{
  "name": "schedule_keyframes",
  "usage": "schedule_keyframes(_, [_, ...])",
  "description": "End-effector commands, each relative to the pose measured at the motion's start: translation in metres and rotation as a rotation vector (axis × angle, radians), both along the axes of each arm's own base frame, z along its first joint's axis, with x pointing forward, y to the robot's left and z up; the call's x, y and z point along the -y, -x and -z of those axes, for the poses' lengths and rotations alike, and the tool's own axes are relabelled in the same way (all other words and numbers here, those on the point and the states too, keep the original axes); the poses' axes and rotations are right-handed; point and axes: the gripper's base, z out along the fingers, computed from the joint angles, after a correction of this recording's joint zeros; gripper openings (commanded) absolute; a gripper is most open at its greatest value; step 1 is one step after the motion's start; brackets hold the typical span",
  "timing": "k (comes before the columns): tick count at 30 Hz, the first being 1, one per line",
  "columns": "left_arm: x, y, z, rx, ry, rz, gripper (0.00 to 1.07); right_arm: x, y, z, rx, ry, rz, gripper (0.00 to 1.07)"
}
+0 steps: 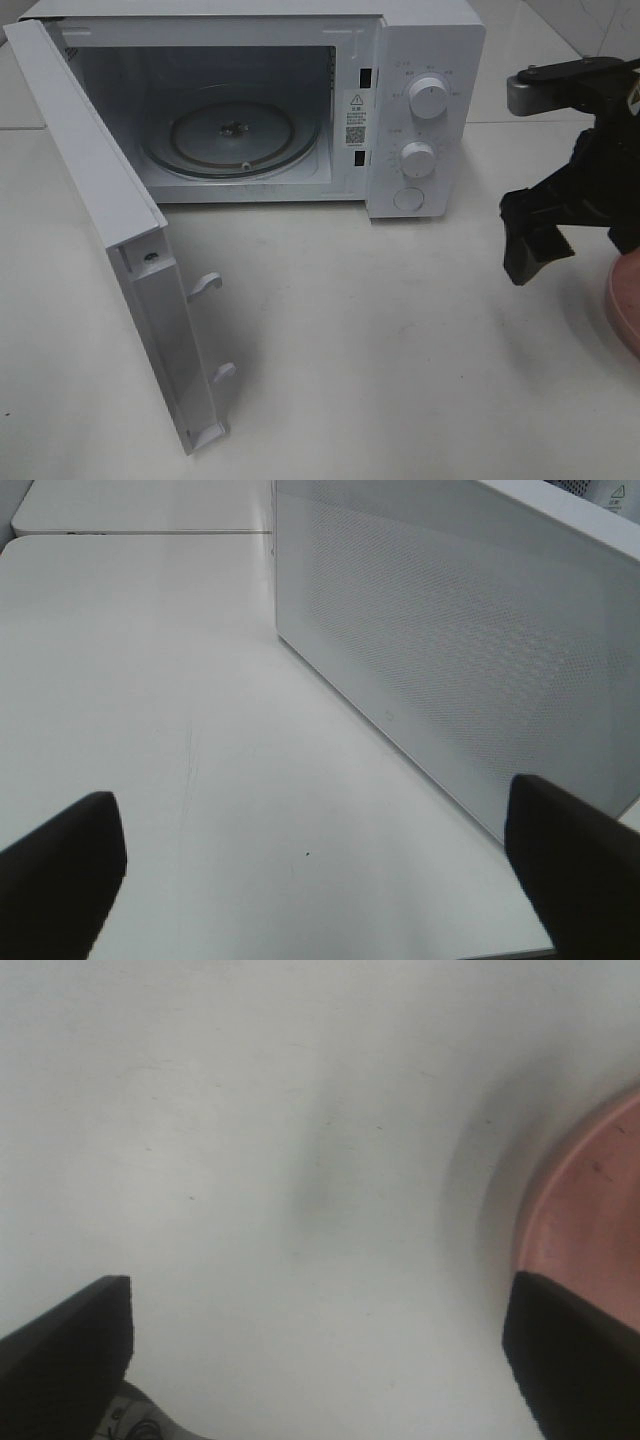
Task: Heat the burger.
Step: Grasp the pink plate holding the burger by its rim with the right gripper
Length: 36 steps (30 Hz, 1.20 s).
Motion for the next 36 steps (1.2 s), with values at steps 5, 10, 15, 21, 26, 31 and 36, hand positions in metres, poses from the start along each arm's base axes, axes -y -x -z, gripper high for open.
schedule_keyframes(5, [0.000,0.003,0.001,0.026,0.006,0.000,0.98,0.030,-0.007,-0.003,0.010,0.044,0.049,0.93])
schedule_keyframes(10, [0.000,0.003,0.001,0.026,0.006,0.000,0.98,0.050,-0.008,0.003,0.007,0.051,0.087,0.92])
schedule_keyframes(15, [0.000,0.003,0.001,0.026,0.006,0.000,0.98,0.067,-0.009,0.008,0.013,0.057,0.108,0.90])
schedule_keyframes(21, [0.000,0.003,0.001,0.026,0.006,0.000,0.98,0.077,-0.009,0.019,-0.011,0.075,0.109,0.89])
schedule_keyframes(26, [0.000,0.003,0.001,0.026,0.006,0.000,0.98,0.078,-0.015,0.035,-0.042,0.101,0.088,0.88])
schedule_keyframes(31, [0.000,0.003,0.001,0.026,0.006,0.000,0.98,0.078,-0.023,0.055,-0.083,0.104,0.080,0.87])
schedule_keyframes(36, [0.000,0.003,0.001,0.026,0.006,0.000,0.98,0.079,-0.028,0.071,-0.116,0.126,0.080,0.86])
